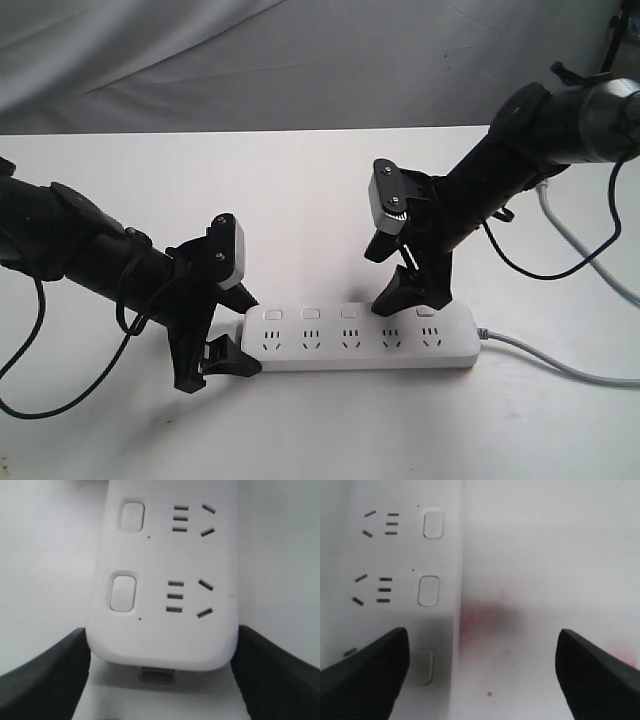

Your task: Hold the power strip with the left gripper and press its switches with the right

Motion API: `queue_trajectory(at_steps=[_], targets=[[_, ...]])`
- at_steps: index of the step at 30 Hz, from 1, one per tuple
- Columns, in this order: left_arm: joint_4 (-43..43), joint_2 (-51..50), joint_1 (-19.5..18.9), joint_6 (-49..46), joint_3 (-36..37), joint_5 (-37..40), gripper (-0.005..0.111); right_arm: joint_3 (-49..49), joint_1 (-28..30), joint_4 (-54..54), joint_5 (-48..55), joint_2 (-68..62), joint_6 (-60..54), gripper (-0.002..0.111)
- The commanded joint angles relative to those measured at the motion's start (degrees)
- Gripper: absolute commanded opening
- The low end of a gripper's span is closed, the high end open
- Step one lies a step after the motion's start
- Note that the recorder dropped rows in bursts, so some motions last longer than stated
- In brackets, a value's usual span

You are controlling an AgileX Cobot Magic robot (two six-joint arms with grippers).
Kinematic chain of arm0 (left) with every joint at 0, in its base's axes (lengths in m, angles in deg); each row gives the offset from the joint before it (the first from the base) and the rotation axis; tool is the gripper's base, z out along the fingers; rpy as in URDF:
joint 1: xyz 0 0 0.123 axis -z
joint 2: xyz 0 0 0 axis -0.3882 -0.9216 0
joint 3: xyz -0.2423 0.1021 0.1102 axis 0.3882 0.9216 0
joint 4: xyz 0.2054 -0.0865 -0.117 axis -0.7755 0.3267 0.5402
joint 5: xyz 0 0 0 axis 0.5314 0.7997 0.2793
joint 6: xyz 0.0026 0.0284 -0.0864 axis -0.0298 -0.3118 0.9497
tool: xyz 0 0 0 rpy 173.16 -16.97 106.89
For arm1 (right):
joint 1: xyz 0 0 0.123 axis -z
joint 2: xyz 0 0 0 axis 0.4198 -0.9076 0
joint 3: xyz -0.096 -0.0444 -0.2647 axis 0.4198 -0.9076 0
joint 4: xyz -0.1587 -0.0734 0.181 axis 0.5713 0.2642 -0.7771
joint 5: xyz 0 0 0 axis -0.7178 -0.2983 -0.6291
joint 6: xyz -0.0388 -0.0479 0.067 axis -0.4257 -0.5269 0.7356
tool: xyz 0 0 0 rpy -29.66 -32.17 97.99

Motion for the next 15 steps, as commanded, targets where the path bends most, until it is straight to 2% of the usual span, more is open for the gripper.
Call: queue_trajectory(at_steps=[1, 15], targets=[[0.42, -0.14, 0.26, -0.04, -0.34, -0.68, 0.0, -0.3, 0.44, 1.0, -1.42, -1.02, -0.52, 0.074], [0.32, -0.14, 0.26, -0.04, -0.34, -0.68, 0.0, -0.3, 0.44, -2.74, -0.95, -1.17, -1.93, 0.074]])
